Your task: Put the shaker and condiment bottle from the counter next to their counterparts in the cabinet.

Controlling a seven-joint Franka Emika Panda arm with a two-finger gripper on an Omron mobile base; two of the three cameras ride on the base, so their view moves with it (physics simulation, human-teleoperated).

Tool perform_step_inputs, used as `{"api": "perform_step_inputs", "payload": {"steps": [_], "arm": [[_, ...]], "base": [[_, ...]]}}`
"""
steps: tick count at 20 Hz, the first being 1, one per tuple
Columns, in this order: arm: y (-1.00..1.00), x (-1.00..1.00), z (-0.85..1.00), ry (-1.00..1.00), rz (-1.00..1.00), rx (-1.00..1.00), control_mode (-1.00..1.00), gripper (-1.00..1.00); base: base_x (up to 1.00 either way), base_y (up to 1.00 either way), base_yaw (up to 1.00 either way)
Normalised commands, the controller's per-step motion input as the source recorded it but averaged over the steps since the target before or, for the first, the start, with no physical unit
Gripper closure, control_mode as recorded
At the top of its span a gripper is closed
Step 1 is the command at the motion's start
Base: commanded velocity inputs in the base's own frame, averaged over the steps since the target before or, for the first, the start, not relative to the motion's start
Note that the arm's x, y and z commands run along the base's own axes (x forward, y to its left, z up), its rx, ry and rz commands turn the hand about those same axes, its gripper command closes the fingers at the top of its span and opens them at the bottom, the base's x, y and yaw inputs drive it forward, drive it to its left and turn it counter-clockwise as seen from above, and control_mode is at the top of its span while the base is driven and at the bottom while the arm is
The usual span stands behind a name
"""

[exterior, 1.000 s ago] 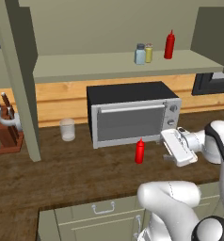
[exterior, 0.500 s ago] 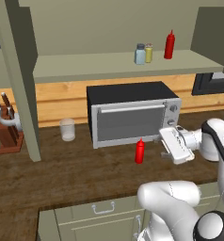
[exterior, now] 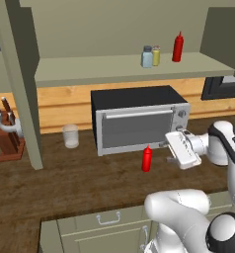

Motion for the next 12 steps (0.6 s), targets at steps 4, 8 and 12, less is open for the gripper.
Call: {"api": "perform_step_inputs", "payload": {"steps": [4, 8, 12], "arm": [[0.0, 0.06, 0.0, 0.0, 0.0, 0.0, -1.0, -1.0], [0.0, 0.05, 0.0, 0.0, 0.0, 0.0, -1.0, -1.0], [0.0, 0.08, -0.02, 0.0, 0.0, 0.0, -1.0, -1.0]], "base": [[0.0, 0.0, 0.0], [0.0, 0.0, 0.0], [0.0, 0.0, 0.0]]}}
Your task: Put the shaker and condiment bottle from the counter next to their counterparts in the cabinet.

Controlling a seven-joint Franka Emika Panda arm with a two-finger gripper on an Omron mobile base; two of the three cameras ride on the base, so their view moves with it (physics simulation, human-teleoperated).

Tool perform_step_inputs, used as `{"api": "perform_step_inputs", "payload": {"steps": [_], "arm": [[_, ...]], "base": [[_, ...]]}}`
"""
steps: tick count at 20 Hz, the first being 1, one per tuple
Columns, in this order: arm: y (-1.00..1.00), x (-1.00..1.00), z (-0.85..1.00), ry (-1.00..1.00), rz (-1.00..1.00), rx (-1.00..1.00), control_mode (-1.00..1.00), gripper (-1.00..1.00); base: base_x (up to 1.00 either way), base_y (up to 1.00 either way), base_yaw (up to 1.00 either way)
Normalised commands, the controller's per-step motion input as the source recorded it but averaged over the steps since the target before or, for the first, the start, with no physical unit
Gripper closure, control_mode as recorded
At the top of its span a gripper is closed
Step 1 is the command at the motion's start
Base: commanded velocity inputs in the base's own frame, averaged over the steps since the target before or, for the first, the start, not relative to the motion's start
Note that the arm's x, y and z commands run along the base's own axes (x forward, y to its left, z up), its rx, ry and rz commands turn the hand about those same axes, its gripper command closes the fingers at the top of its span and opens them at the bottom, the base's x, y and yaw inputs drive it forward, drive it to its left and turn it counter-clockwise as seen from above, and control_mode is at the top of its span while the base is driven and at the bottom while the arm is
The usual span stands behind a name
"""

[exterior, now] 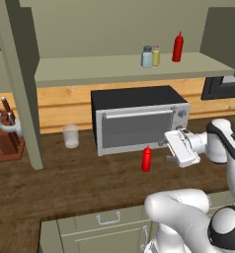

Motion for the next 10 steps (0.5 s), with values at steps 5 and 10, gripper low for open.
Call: {"api": "perform_step_inputs", "payload": {"steps": [5, 10], "arm": [[0.0, 0.08, -0.07, 0.0, 0.0, 0.0, -1.0, -1.0], [0.0, 0.03, -0.11, 0.0, 0.0, 0.0, -1.0, -1.0]], "base": [[0.0, 0.0, 0.0], [0.0, 0.0, 0.0]]}}
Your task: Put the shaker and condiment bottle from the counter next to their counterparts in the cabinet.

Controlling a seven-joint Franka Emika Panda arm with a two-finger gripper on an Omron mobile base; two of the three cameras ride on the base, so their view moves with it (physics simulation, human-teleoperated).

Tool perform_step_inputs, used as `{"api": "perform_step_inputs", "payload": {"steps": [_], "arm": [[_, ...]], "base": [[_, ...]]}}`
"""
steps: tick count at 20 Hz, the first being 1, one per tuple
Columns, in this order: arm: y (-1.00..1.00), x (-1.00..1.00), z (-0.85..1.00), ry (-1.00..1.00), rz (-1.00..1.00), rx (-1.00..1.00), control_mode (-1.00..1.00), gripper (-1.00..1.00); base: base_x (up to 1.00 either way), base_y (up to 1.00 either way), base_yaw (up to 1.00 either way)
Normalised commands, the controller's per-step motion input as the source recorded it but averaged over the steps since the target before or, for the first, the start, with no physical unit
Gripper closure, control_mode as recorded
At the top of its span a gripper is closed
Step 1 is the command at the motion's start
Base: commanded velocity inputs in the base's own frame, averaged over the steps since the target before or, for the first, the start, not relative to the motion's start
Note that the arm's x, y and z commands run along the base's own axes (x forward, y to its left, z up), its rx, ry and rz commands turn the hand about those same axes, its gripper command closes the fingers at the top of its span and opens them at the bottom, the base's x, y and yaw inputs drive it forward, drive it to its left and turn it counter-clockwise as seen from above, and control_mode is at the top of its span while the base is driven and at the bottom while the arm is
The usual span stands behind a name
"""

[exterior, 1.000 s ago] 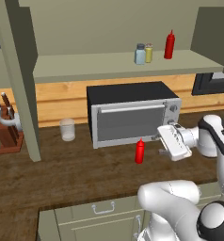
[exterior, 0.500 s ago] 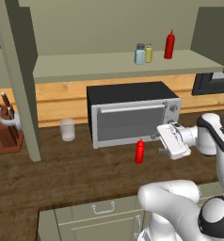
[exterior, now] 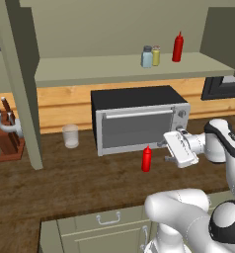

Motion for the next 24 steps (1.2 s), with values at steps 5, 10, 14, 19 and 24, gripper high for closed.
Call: {"api": "perform_step_inputs", "payload": {"steps": [5, 10, 14, 19, 24], "arm": [[0.0, 0.04, -0.15, 0.01, 0.0, 0.0, -1.0, -1.0], [0.0, 0.07, -0.11, 0.0, 0.0, 0.0, -1.0, -1.0], [0.0, 0.13, -0.08, 0.01, 0.0, 0.0, -1.0, -1.0], [0.0, 0.2, -0.05, 0.02, 0.0, 0.0, -1.0, -1.0], [0.0, 0.2, -0.07, 0.0, 0.0, 0.0, -1.0, -1.0]], "base": [[0.0, 0.0, 0.0], [0.0, 0.0, 0.0], [0.0, 0.0, 0.0], [0.0, 0.0, 0.0], [0.0, 0.0, 0.0]]}}
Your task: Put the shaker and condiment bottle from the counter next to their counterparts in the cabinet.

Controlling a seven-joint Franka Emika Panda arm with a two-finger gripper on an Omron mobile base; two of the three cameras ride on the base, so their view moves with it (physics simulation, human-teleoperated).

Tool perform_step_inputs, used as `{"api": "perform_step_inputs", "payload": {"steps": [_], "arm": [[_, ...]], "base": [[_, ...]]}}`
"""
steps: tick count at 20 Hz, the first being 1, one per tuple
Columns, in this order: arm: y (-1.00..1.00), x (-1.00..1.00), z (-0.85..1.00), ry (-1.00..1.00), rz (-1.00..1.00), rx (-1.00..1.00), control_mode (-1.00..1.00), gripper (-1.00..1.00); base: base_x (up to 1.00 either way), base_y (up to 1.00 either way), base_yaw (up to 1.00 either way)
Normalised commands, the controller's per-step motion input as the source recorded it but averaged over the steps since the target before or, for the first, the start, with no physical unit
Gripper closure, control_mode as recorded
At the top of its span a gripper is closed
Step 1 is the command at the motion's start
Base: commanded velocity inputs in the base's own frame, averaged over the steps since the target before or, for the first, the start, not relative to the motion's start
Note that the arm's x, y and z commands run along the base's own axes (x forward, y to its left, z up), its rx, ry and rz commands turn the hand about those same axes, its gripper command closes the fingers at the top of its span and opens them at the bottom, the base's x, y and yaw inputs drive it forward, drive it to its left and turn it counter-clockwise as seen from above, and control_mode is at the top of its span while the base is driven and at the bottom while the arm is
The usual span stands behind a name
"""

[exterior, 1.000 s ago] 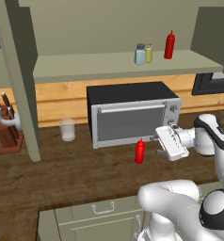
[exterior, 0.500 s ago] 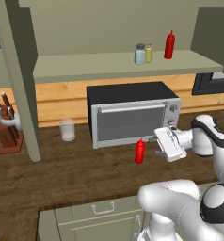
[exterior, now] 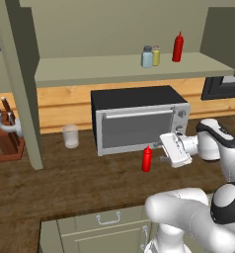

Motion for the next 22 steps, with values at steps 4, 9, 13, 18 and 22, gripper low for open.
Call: {"api": "perform_step_inputs", "payload": {"steps": [4, 9, 13, 18, 22], "arm": [[0.0, 0.17, -0.09, 0.0, 0.0, 0.0, -1.0, -1.0], [0.0, 0.16, -0.13, 0.01, 0.0, 0.0, -1.0, -1.0], [0.0, 0.17, -0.12, 0.01, 0.0, 0.0, -1.0, -1.0], [0.0, 0.16, -0.12, 0.0, 0.0, 0.0, -1.0, -1.0], [0.0, 0.15, -0.08, 0.0, 0.0, 0.0, -1.0, -1.0]], "base": [[0.0, 0.0, 0.0], [0.0, 0.0, 0.0], [0.0, 0.0, 0.0], [0.0, 0.0, 0.0], [0.0, 0.0, 0.0]]}}
